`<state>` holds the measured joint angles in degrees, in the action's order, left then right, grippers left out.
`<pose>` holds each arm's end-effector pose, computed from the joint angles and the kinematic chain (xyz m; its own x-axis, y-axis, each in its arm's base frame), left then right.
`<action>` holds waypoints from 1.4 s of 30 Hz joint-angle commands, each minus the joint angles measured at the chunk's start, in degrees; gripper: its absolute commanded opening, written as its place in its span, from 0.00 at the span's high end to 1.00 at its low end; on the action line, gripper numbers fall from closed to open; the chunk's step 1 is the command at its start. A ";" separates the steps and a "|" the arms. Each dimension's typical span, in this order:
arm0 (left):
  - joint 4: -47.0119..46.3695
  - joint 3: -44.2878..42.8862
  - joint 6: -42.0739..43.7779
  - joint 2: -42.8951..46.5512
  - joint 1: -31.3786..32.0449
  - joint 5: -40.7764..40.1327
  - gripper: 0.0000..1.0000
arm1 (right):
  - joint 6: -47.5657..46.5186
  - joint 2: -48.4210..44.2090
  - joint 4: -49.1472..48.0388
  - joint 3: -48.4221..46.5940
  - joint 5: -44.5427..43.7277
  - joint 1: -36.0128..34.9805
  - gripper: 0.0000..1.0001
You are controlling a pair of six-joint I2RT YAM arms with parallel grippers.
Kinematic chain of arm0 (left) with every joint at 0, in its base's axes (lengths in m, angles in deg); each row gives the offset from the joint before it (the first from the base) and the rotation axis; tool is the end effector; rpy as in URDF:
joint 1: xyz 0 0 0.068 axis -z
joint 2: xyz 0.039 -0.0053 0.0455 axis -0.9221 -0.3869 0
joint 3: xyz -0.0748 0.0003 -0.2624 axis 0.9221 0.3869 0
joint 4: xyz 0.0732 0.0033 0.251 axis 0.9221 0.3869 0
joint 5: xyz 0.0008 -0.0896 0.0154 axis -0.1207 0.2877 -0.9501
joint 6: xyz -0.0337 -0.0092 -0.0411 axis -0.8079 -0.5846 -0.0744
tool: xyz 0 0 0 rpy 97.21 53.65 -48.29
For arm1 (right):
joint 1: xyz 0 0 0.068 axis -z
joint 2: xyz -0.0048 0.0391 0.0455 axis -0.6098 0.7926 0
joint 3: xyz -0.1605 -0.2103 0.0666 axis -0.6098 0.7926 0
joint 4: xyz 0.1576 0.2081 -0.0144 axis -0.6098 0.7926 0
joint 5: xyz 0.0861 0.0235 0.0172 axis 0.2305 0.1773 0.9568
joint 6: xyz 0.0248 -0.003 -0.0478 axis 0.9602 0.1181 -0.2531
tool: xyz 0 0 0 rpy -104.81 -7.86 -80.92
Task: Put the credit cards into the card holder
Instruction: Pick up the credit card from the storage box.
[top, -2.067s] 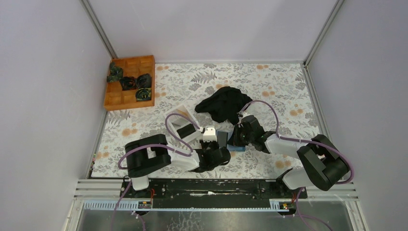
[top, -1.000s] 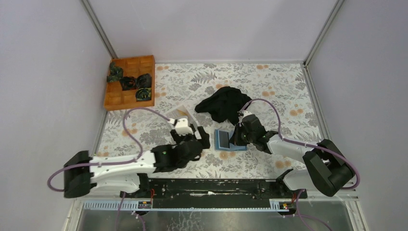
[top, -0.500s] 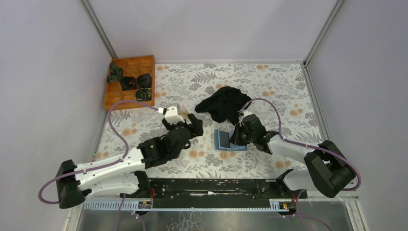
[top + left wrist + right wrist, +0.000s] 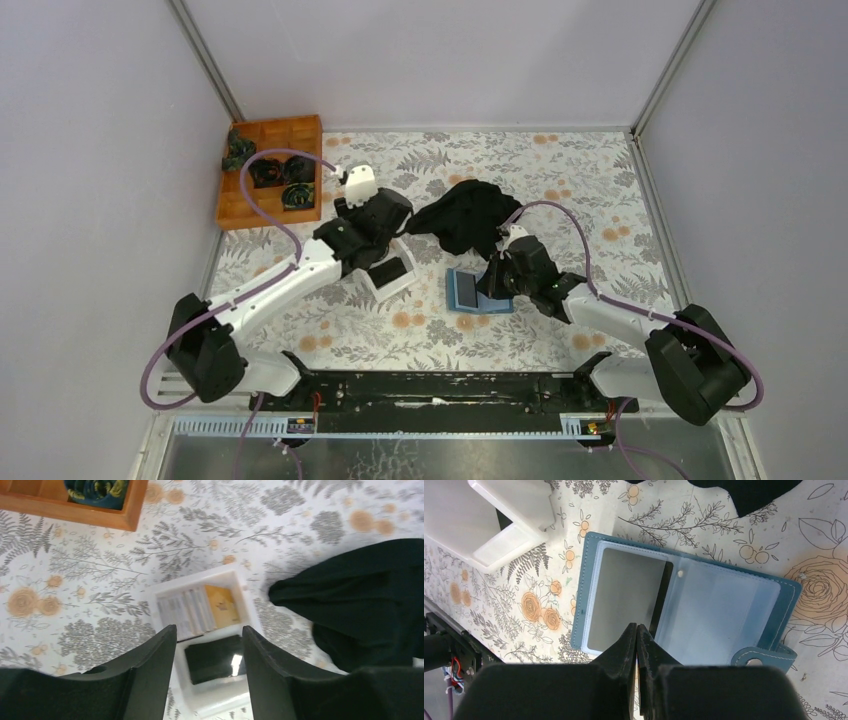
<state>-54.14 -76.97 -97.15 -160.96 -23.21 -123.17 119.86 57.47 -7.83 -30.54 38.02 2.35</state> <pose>0.2194 -0.1760 0.2991 -0.4732 -0.1939 -0.8593 -0.2775 0.9586 -0.0636 0.1971 0.1457 0.1736 -0.7516 0.0790 -0.6549 -0.3359 0.8086 0.4830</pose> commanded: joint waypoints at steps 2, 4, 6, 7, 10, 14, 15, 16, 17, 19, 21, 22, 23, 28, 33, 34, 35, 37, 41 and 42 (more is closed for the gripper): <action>3.82 -3.19 5.82 -4.61 -5.66 8.38 0.44 | -0.39 -2.18 -0.94 0.69 1.08 -0.55 0.93; 3.49 -3.90 6.75 -6.29 -6.45 9.47 0.44 | -0.26 -2.41 -1.14 0.91 1.26 -0.55 0.93; 2.89 -4.67 7.78 -7.75 -7.30 10.97 0.44 | -0.29 -2.51 -1.32 1.11 1.42 -0.55 0.93; 2.74 -5.10 8.27 -8.65 -7.82 11.80 0.44 | -0.33 -2.63 -1.35 1.19 1.50 -0.55 0.93; 2.69 -6.61 9.44 -11.39 -9.17 13.74 0.44 | -0.37 -3.02 -1.33 1.50 1.55 -0.55 0.93; 2.78 -7.98 10.61 -13.99 -10.41 15.50 0.45 | -0.53 -3.71 -1.10 1.69 1.55 -0.55 0.93; 2.73 -8.29 10.96 -14.59 -10.79 15.96 0.45 | -0.59 -3.82 -0.98 1.70 1.54 -0.57 0.93; 2.84 -8.58 11.28 -15.23 -11.14 16.33 0.45 | -0.58 -3.98 -0.85 1.61 1.55 -0.55 0.93; 2.91 -8.95 11.64 -15.91 -11.50 16.83 0.46 | -0.71 -4.18 -0.71 1.47 1.55 -0.55 0.93; 3.66 -9.91 12.28 -17.41 -12.21 17.78 0.47 | -0.88 -4.58 -0.41 1.34 1.55 -0.55 0.93; 4.38 -11.02 12.83 -19.12 -12.63 18.13 0.47 | -0.91 -5.02 0.00 0.95 1.55 -0.55 0.93; 4.53 -11.46 13.04 -19.68 -12.74 18.17 0.47 | -1.03 -5.20 0.24 0.82 1.55 -0.51 0.93; 4.61 -11.82 13.28 -20.22 -12.96 18.33 0.47 | -1.13 -5.54 0.43 0.79 1.55 -0.57 0.93; 5.44 -13.52 14.27 -22.42 -14.29 19.88 0.46 | -1.37 -6.60 1.08 0.77 1.46 -0.55 0.92; 5.72 -13.53 14.83 -23.52 -14.92 21.69 0.44 | -1.55 -7.30 1.20 0.85 1.37 -0.55 0.92; 5.86 -13.59 14.85 -23.59 -14.89 21.99 0.44 | -1.60 -7.30 1.19 0.79 1.40 -0.55 0.92; 6.17 -13.50 14.85 -23.84 -14.99 22.20 0.44 | -1.76 -7.30 1.31 0.70 1.38 -0.55 0.92; 6.34 -13.15 14.84 -23.75 -15.03 22.99 0.43 | -1.84 -7.36 1.36 0.73 1.37 -0.55 0.92; 6.30 -12.02 14.69 -23.59 -15.03 23.79 0.43 | -2.03 -7.39 1.22 0.81 1.37 -0.55 0.92; 6.32 -11.65 14.61 -23.54 -14.95 23.84 0.43 | -2.05 -7.39 1.21 0.85 1.37 -0.52 0.92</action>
<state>-49.03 -89.19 -83.60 -184.35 -37.78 -100.83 119.03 51.32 -6.23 -28.77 38.59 2.35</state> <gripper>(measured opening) 0.569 0.077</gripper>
